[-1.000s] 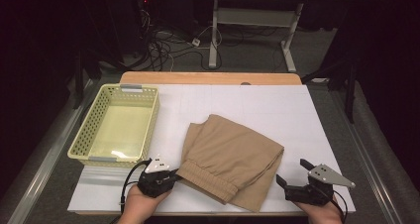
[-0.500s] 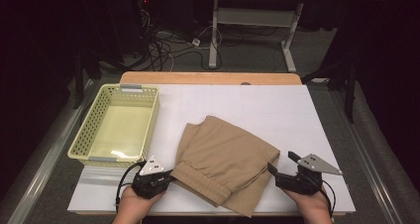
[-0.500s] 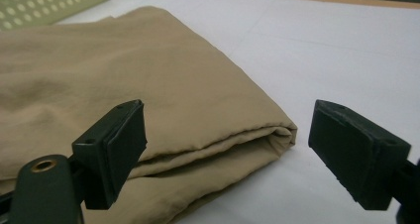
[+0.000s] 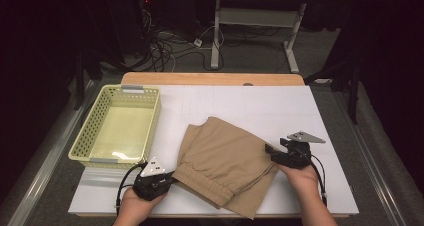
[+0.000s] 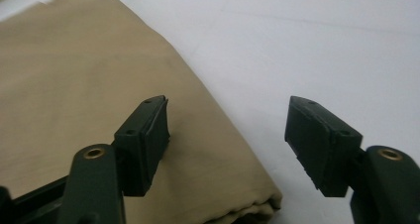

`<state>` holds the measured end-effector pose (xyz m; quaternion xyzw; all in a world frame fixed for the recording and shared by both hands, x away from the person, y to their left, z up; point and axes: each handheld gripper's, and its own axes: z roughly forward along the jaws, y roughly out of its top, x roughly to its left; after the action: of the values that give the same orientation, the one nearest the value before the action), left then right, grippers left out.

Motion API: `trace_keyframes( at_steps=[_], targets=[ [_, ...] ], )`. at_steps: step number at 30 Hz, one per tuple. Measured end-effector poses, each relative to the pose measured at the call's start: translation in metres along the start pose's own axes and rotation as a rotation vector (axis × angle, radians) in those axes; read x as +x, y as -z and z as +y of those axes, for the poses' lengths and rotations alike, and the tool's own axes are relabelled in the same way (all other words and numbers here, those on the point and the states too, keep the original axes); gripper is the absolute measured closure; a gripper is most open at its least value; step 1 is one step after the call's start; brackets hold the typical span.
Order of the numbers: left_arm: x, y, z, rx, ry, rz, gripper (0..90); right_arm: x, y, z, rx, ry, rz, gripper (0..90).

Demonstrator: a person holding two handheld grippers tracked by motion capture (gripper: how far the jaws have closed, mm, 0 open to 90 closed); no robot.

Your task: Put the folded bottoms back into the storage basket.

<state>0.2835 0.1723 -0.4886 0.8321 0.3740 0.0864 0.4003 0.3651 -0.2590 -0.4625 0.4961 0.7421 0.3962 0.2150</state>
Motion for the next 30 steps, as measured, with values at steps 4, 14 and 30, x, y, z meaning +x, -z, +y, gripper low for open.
trace_keyframes(
  at_steps=[4, 14, 30],
  targets=[
    [0.001, 0.000, 0.000, 0.000, 0.006, -0.006, 79.3, 0.000, -0.007, -0.004, 0.080, 0.019, -0.012, 41.3],
    [0.003, -0.001, -0.001, -0.001, 0.022, -0.021, 79.2, 0.000, -0.003, -0.019, 0.096, 0.048, 0.047, 65.3],
    [-0.003, -0.001, -0.002, -0.005, -0.017, 0.024, 79.5, 0.010, -0.001, -0.024, 0.075, 0.146, 0.049, 83.9]
  ],
)
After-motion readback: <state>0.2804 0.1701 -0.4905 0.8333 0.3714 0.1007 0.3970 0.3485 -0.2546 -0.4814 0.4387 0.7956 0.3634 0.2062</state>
